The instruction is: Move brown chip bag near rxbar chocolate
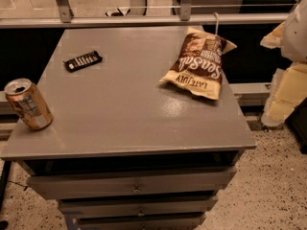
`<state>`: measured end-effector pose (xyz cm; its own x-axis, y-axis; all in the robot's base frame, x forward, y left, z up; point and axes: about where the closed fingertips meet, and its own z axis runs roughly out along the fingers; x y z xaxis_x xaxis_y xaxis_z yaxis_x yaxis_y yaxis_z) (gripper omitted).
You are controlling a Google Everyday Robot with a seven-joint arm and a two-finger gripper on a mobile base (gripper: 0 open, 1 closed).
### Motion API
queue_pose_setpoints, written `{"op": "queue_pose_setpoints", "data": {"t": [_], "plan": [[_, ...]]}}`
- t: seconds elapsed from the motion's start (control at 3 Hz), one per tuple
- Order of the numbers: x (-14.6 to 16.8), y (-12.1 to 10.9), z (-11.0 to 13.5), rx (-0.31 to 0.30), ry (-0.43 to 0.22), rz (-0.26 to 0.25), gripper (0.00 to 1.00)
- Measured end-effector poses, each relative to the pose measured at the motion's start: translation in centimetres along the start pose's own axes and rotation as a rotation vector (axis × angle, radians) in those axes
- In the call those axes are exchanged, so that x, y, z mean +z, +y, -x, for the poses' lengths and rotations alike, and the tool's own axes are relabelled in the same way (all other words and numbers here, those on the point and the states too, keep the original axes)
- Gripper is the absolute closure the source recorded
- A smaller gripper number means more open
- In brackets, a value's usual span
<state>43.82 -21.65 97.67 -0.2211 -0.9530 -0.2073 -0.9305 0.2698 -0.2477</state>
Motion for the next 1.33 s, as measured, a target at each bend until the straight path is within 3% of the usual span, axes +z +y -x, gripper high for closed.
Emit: {"op": "queue_pose_setpoints", "data": {"t": [0.33,0.67,1.33], "plan": [[0.0,0.0,0.0,0.0,0.0,0.0,0.0],[1.5,-1.0,-0.4,0.006,-0.044,-0.019,0.0],[7.2,-7.7,0.1,0.097,-0.254,-0.099,0.0]]}}
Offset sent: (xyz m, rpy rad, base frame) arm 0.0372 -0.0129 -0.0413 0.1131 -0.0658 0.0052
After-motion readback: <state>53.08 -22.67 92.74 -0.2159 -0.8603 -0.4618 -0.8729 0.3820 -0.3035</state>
